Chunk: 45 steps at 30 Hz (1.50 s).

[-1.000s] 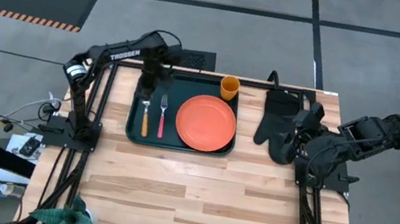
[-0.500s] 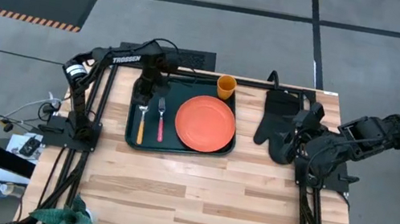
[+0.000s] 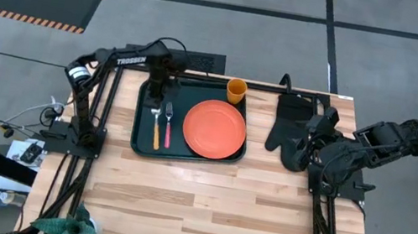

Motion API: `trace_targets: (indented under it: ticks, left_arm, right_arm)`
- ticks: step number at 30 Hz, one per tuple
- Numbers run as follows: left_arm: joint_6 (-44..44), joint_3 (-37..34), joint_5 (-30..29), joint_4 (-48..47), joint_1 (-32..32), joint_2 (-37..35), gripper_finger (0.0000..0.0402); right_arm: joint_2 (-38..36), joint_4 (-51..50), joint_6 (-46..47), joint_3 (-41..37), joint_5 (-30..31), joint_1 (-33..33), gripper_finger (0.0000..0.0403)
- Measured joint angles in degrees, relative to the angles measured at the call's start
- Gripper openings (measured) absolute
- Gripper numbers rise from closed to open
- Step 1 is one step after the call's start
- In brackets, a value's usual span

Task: Pick and place plate/cup/fork/spoon on tray
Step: Put the yellow spoon on the black tray to the left of the pink fork, then return to Home Position

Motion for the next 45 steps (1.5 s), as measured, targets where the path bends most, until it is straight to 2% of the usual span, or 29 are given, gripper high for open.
trace_targets:
  ticks: [7,14,22,27,30,34,39,42,45]
  left_arm:
    - [-1.69,0.00,-0.78,0.69,0.85,0.00,0.0013]
    - [-1.40,0.00,-7.96,2.89,0.66,0.02,0.0063]
    - [-0.57,0.00,-5.64,2.48,0.57,0.02,0.0074]
    - [-0.44,0.00,-6.76,3.01,0.51,0.02,0.0075]
    - [-4.40,1.17,-5.93,3.14,0.51,0.11,0.0075]
    - [-10.24,8.17,4.41,-1.20,0.55,0.09,0.0075]
    - [-15.78,22.10,15.28,-3.85,0.46,-2.29,0.0075]
    - [-17.08,29.16,23.65,-1.31,0.71,-5.98,0.0075]
    - [-17.17,31.77,33.30,4.59,0.72,-11.30,0.0075]
  right_arm:
    - [0.00,0.00,0.00,0.00,0.00,0.00,0.0232]
    - [0.00,0.01,0.02,0.00,0.01,0.00,0.0232]
    - [0.00,0.00,0.04,0.00,0.00,0.00,0.0232]
    - [0.00,0.00,0.06,0.00,0.00,0.00,0.0232]
    - [-0.02,0.10,0.21,0.01,0.07,-0.01,0.0232]
    - [-0.18,5.79,-3.24,0.00,2.31,-1.11,0.0232]
    - [-2.17,20.22,-22.91,1.86,3.51,-3.26,0.0232]
    - [-5.16,23.28,-31.19,2.23,4.07,-4.93,0.0232]
    - [-10.00,23.08,-31.17,1.17,4.97,-6.85,0.0232]
